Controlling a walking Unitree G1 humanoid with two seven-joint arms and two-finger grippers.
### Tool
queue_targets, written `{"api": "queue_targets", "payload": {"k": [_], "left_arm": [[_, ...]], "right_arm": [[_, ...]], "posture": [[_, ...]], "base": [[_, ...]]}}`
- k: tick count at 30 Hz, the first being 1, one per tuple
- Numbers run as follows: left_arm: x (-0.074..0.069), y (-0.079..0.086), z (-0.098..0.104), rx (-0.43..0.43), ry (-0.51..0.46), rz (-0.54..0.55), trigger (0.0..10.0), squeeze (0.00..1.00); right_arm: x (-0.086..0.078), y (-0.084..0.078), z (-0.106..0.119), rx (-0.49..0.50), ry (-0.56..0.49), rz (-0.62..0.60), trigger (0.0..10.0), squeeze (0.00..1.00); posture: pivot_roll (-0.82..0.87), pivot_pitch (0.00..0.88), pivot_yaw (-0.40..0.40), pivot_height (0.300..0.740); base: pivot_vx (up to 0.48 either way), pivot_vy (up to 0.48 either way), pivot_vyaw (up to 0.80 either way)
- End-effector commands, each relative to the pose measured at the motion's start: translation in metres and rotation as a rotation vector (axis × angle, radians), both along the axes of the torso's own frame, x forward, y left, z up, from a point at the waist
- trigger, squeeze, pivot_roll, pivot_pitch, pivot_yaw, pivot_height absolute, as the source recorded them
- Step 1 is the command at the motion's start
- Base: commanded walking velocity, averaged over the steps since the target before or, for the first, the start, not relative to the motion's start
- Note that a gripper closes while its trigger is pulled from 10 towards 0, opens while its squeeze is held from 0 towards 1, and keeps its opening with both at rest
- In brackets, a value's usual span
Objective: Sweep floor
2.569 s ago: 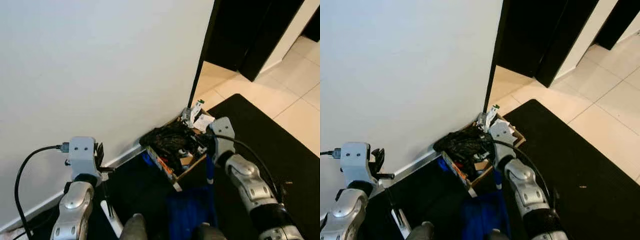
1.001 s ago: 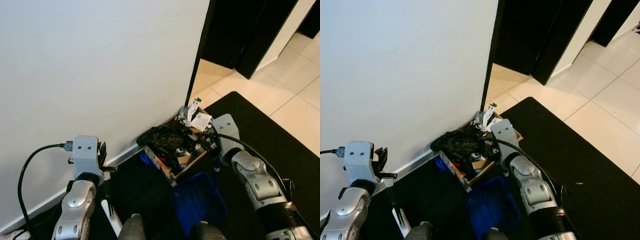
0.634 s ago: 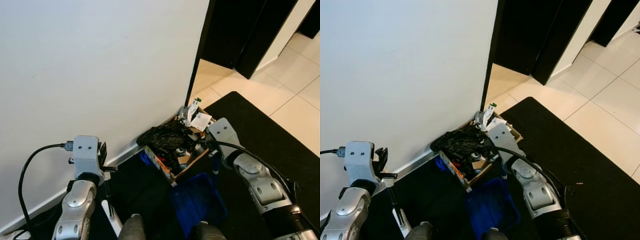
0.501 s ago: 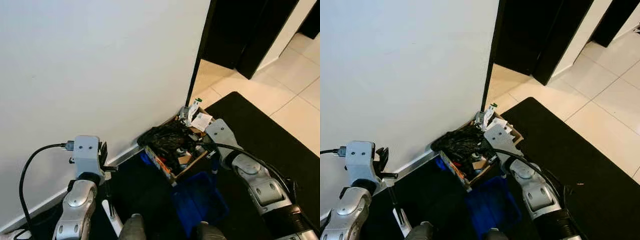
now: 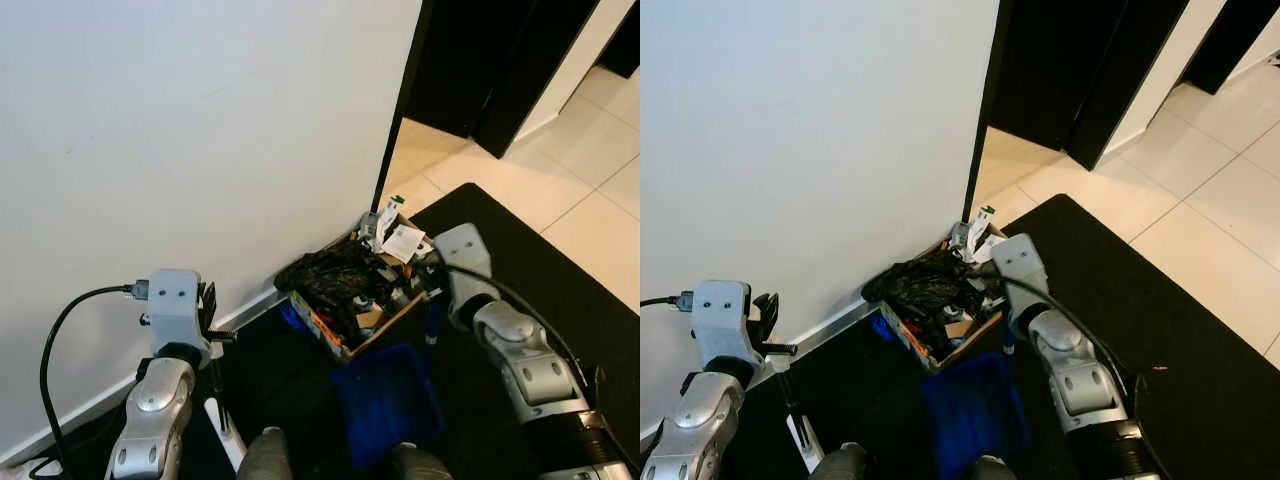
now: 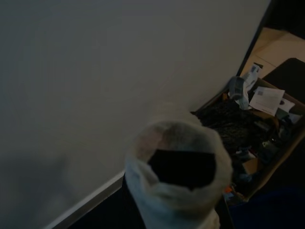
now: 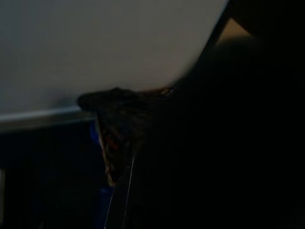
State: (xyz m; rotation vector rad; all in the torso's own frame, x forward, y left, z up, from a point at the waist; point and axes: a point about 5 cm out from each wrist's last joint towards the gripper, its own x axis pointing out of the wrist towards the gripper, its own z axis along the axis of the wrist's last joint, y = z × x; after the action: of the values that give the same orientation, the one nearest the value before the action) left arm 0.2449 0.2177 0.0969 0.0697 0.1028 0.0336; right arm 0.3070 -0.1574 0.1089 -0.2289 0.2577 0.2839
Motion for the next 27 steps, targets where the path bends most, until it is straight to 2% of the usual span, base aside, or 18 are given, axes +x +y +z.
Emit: {"api": "queue_targets", "payload": {"k": [1,7,8,10,11,12,13,14,16,19,23,27], "left_arm": [[-0.003,0.009,-0.007,-0.024,0.053,0.034,10.0,0.00],[-0.003,0.022,-0.002,-0.039,0.073,0.058,10.0,0.00],[-0.006,0.028,0.003,-0.072,0.077,0.064,10.0,0.00],[-0.006,0.028,0.003,-0.072,0.077,0.064,10.0,0.00],[-0.005,0.029,0.011,-0.118,0.057,0.071,10.0,0.00],[-0.003,0.028,0.016,-0.153,0.039,0.073,10.0,0.00],[-0.003,0.028,0.016,-0.153,0.039,0.073,10.0,0.00],[0.002,0.020,0.027,-0.209,0.008,0.054,10.0,0.00],[0.005,0.016,0.031,-0.217,-0.001,0.042,10.0,0.00],[0.009,-0.003,0.041,-0.233,-0.026,-0.015,10.0,0.00],[0.010,-0.006,0.042,-0.193,-0.046,-0.010,10.0,0.00],[0.009,-0.001,0.038,-0.188,-0.037,0.022,10.0,0.00]], "right_arm": [[0.001,-0.005,0.014,0.050,-0.090,-0.037,10.0,0.00],[-0.003,-0.003,0.008,0.096,-0.088,-0.027,10.0,0.00],[-0.003,0.001,0.009,0.136,-0.107,-0.013,10.0,0.00],[-0.003,0.001,0.009,0.136,-0.107,-0.013,10.0,0.00],[-0.002,0.004,0.012,0.178,-0.129,-0.010,10.0,0.00],[-0.001,0.006,0.013,0.200,-0.141,-0.009,10.0,0.00],[-0.001,0.006,0.013,0.200,-0.141,-0.009,10.0,0.00],[0.002,0.008,0.012,0.243,-0.152,-0.025,10.0,0.00],[0.003,0.009,0.012,0.255,-0.155,-0.033,10.0,0.00],[0.005,0.016,0.014,0.295,-0.174,-0.022,10.0,0.00],[0.006,0.020,0.015,0.318,-0.181,-0.011,10.0,0.00],[0.008,0.022,0.014,0.324,-0.195,-0.009,10.0,0.00]], "posture": [[0.16,0.169,-0.041,0.740],[0.16,0.171,-0.026,0.740],[0.16,0.173,-0.021,0.740],[0.16,0.173,-0.021,0.740],[0.17,0.170,-0.023,0.740],[0.17,0.170,-0.024,0.740],[0.17,0.170,-0.024,0.740],[0.18,0.166,-0.029,0.740],[0.18,0.164,-0.031,0.740],[0.19,0.156,-0.035,0.740],[0.19,0.153,-0.035,0.740],[0.19,0.147,-0.031,0.740]], "base": [[0.000,0.000,0.00],[0.000,0.000,0.00],[0.000,0.000,0.00],[0.000,0.000,0.00],[0.000,0.000,0.00],[0.000,0.000,0.00],[0.000,0.000,0.00],[0.000,0.000,0.00],[0.000,0.000,0.00],[0.000,0.000,0.00],[0.000,0.000,0.00],[0.000,0.000,0.00]]}}
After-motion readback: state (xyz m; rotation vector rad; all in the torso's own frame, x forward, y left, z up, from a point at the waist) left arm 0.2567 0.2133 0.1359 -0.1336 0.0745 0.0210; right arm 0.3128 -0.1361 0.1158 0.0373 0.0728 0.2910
